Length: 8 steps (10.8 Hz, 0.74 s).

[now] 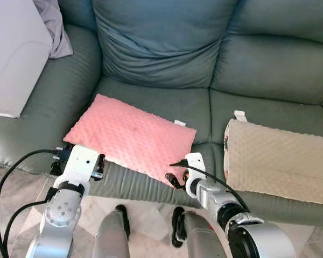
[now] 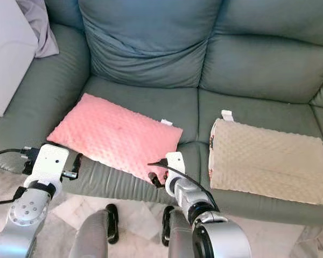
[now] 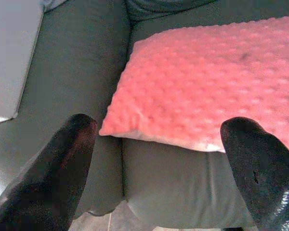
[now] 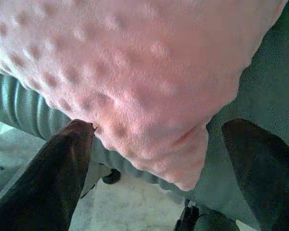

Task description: Move the pillow to the sofa

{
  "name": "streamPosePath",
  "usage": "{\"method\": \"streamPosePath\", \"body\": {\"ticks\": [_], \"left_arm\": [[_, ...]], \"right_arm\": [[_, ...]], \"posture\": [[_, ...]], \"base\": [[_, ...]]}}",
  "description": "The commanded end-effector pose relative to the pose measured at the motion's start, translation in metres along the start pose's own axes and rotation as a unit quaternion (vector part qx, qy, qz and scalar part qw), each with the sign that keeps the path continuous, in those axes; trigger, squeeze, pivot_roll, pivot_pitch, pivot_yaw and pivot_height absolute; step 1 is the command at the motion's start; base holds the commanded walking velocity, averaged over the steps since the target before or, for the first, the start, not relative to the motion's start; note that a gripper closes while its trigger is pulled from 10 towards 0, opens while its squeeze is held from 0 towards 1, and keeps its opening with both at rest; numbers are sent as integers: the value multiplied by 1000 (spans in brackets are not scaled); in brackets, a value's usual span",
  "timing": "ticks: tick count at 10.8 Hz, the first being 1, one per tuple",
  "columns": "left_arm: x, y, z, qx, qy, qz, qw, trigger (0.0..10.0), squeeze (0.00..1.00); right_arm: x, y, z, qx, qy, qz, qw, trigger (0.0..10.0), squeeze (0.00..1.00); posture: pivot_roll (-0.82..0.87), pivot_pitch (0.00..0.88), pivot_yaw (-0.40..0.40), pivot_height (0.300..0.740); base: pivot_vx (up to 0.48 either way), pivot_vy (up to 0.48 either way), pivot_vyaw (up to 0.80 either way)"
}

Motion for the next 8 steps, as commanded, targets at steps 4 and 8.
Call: {"method": "streamPosePath", "body": {"ticks": [4,8], "left_arm": [[4,-1,-7,-16,3,-5,1000,10000,0],[8,3,-3,-10,2,-10,1000,10000,0]], "right_arm": [[-63,6,53,70,-32,108,991,10000,0],[-114,-2,38,65,-39,237,969,10000,0]], "posture": [[141,308,-36,676],[148,306,-28,676]], "base": [[0,0,0],[0,0,0]]}}
Point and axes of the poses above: a point about 5 cm out from each wrist's last joint towards the gripper, its own y axis pointing out of the wrist towards the gripper, its own z axis along the axis of the wrist's last joint, x = y × z, the point moved 5 cm from there along y, pointing out of the wrist towards the gripper, and after that the axes turned 1 degree about -y, right-handed, at the moved point
